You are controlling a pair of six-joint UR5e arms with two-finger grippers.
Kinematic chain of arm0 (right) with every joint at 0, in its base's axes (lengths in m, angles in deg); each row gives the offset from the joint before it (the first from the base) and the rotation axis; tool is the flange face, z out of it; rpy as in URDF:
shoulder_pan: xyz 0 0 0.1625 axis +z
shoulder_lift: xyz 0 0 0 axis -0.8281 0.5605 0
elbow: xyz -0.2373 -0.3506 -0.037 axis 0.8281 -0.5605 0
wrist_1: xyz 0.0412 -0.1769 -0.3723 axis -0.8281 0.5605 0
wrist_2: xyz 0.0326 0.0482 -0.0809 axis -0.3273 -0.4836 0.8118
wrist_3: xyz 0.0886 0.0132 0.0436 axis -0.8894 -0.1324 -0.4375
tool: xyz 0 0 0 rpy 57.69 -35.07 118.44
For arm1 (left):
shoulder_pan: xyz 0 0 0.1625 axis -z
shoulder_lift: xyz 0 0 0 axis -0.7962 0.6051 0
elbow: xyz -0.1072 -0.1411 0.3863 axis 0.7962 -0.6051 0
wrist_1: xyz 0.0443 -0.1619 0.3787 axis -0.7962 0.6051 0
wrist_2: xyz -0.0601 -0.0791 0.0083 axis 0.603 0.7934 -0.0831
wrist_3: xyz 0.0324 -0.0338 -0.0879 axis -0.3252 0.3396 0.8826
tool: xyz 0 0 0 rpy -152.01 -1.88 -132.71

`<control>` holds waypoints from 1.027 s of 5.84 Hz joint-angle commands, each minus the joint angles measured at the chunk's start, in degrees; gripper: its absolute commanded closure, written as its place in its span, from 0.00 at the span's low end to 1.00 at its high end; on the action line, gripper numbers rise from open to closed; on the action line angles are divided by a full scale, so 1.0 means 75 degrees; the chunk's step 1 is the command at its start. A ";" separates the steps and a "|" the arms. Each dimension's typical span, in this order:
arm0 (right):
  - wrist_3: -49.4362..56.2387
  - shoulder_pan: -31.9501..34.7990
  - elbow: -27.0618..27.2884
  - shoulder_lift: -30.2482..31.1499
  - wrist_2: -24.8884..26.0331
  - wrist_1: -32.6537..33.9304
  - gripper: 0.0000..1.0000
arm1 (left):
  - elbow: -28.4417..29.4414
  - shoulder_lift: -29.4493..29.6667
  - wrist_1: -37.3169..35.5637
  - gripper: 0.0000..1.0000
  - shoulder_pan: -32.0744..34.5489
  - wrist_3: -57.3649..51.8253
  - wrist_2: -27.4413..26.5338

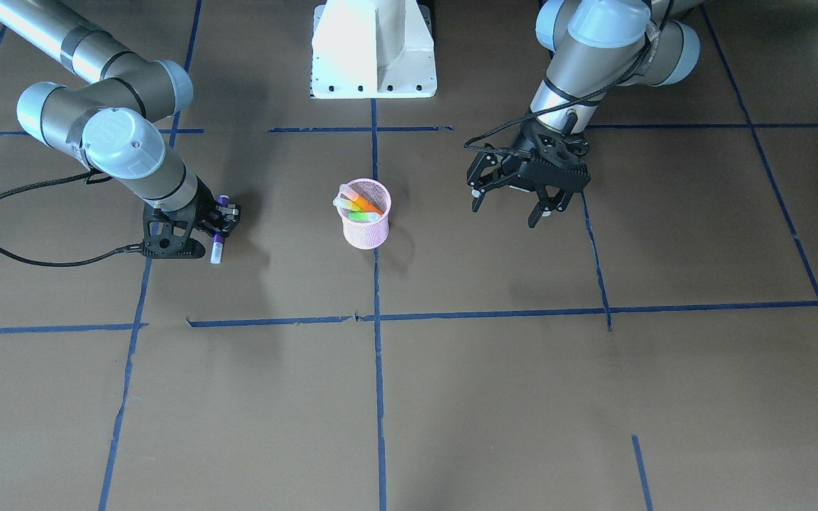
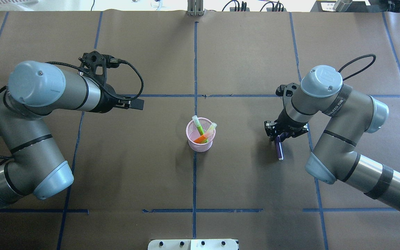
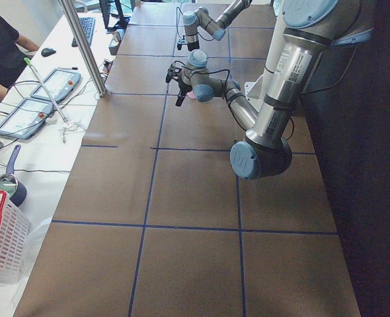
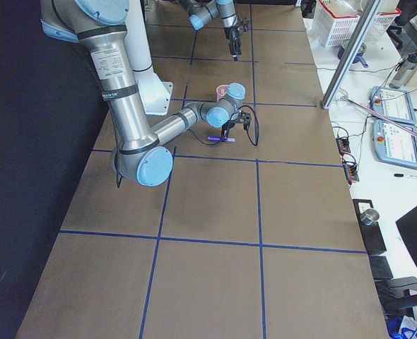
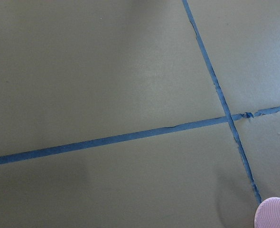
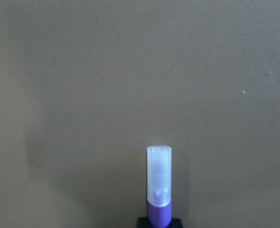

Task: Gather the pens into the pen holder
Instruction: 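Lift the purple marker with the right gripper and carry it over the cup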

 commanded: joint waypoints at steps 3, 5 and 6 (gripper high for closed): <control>-0.0835 0.0012 0.1717 -0.0347 0.0974 0.0116 1.00 | -0.0143 -0.0013 0.0003 0.00 0.0000 0.0035 -0.0001; -0.2354 -0.0817 0.2461 -0.1165 0.3221 0.0116 1.00 | -0.0144 -0.0013 0.0003 0.00 0.0000 0.0035 0.0011; -0.2688 -0.1182 0.2498 -0.1551 0.4452 0.0128 1.00 | -0.0132 -0.0025 0.0026 0.00 0.0000 0.0023 0.0011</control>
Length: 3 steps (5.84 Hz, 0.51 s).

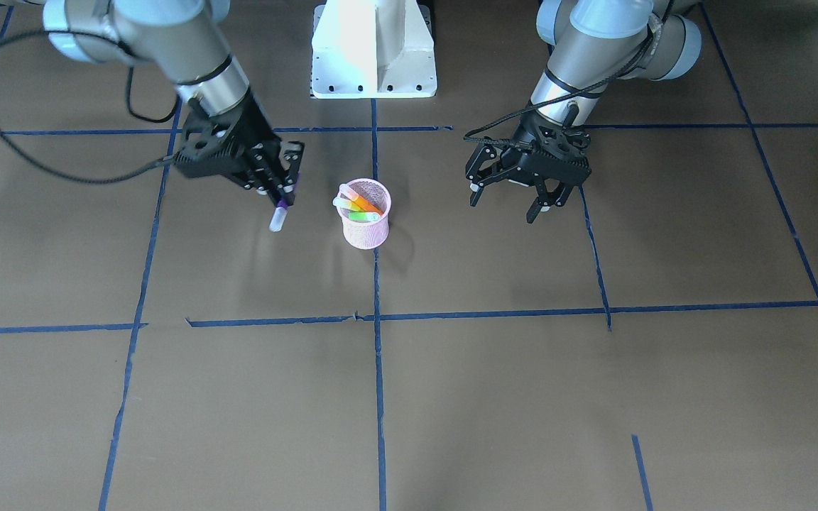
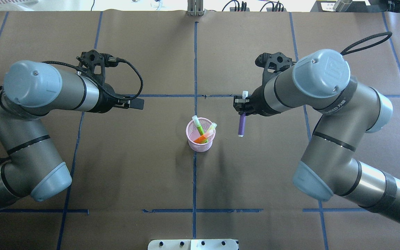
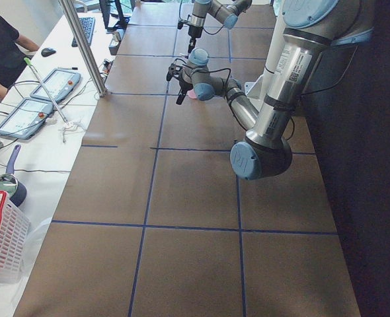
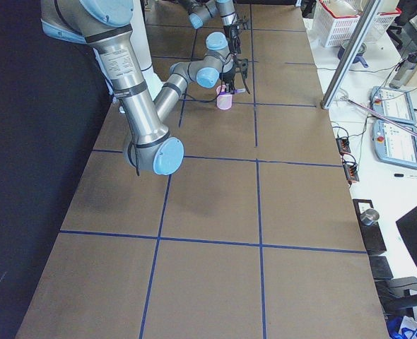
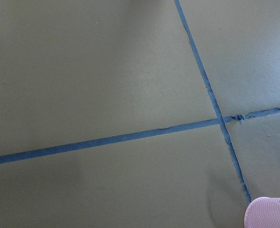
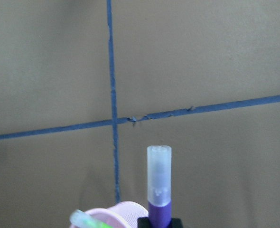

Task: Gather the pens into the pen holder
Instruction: 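Lift the purple marker with the right gripper and carry it over the cup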

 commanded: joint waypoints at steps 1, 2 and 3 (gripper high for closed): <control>-0.0513 -0.1040 0.0097 -0.0393 0.2777 -0.0003 1.00 | 0.0007 -0.0019 0.0016 0.00 0.0000 -0.0020 0.0001; -0.1047 -0.1824 0.0004 -0.0440 0.4568 -0.0107 1.00 | 0.0007 -0.0124 0.0039 0.00 0.0000 -0.0032 0.0001; -0.1353 -0.2377 -0.0310 -0.0441 0.5943 -0.0109 1.00 | 0.0019 -0.0171 0.0051 0.00 0.0000 -0.0078 0.0001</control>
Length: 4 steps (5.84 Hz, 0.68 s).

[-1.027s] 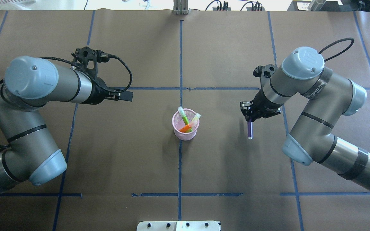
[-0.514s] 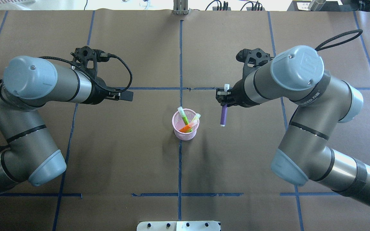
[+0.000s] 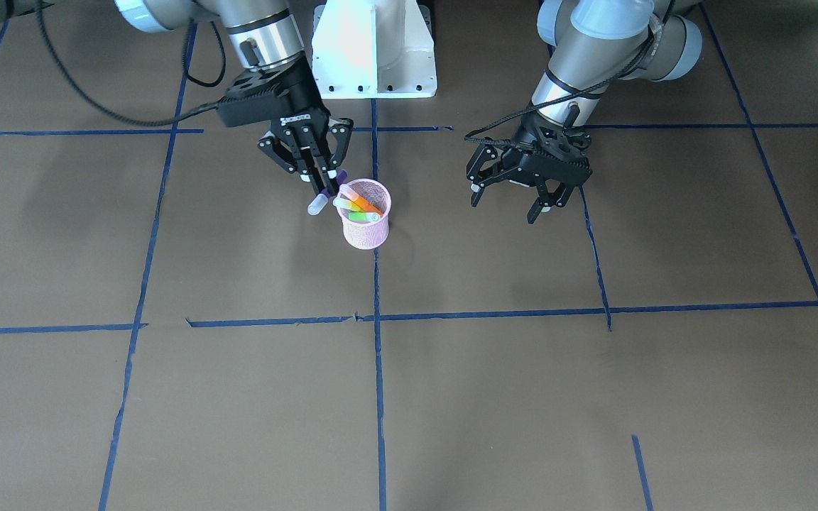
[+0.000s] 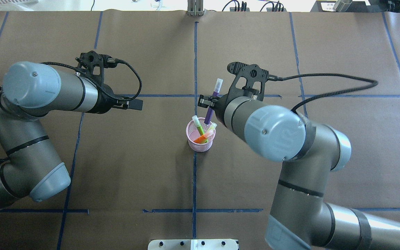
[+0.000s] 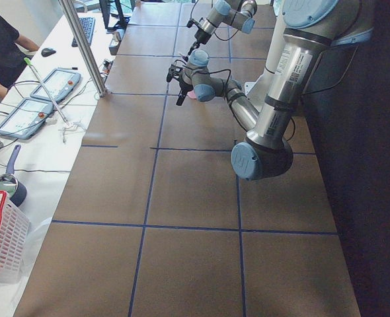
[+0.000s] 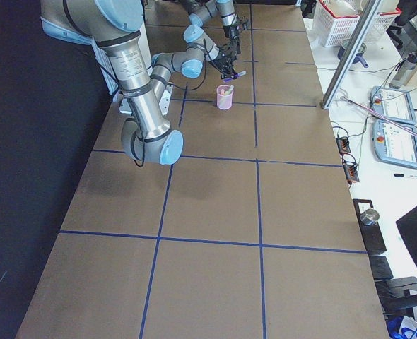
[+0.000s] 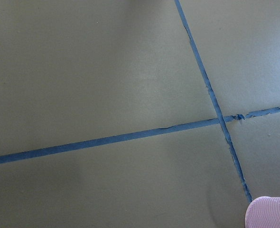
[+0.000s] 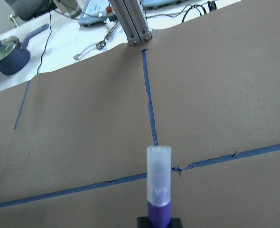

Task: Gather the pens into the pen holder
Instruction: 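Lift the purple marker with the right gripper and carry it over the cup, then lower the purple marker into the cup and open the right gripper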

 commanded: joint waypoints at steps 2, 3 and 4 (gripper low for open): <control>-0.0517 -0.0953 -0.1076 -0.0370 0.3249 -0.0037 1.00 | 0.0019 -0.0058 0.0026 0.00 0.0000 -0.0049 0.0000; -0.0889 -0.1174 -0.1173 -0.0360 0.3522 -0.0037 1.00 | 0.0031 -0.0058 0.0026 0.00 -0.0023 0.0009 0.0012; -0.0916 -0.1351 -0.1371 -0.0371 0.3803 -0.0037 1.00 | 0.0031 -0.0058 0.0037 0.00 -0.0024 0.0010 0.0012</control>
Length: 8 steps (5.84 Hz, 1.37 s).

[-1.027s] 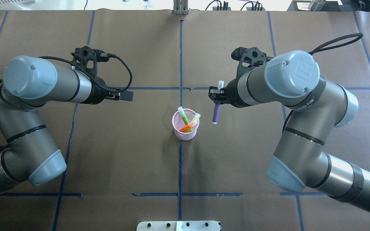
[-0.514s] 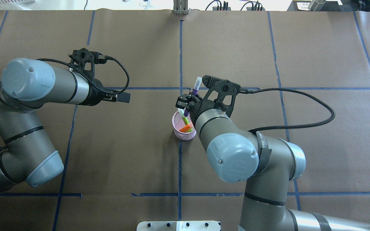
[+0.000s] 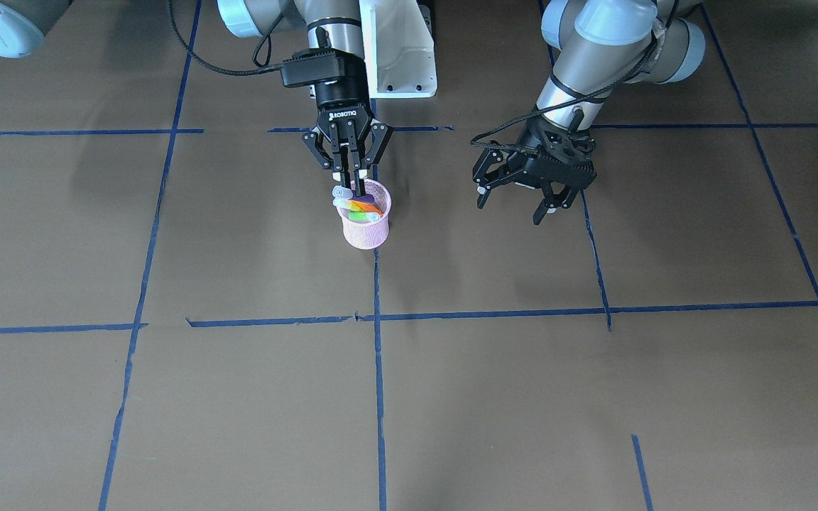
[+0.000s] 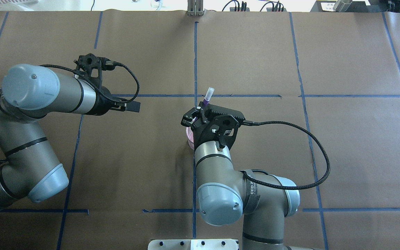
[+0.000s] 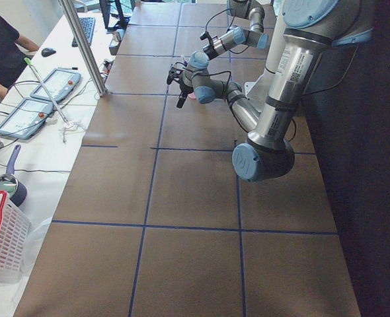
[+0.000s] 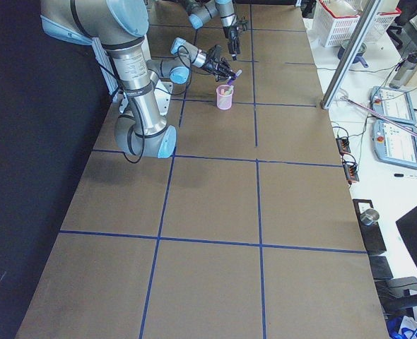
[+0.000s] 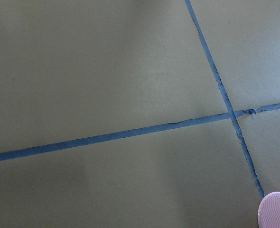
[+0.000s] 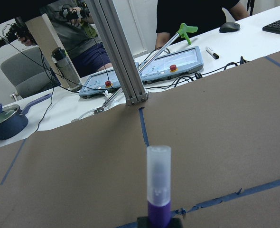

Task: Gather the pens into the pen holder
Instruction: 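Lower the purple marker into the cup and open the right gripper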

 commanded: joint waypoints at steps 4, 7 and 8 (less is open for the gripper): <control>-0.0118 -0.0316 -0.0744 -0.0027 0.0476 -0.0001 1.00 | 0.0015 0.0011 0.0008 0.00 -0.0018 0.0049 0.0003; -0.0094 -0.0339 -0.0804 -0.0109 0.0569 0.0069 0.00 | 0.0015 0.0023 0.0008 0.00 -0.0018 0.0060 -0.0009; -0.0048 -0.0316 -0.0514 -0.0133 0.0511 0.0081 0.00 | 0.0015 0.0000 0.0008 0.00 -0.0018 0.0037 0.0003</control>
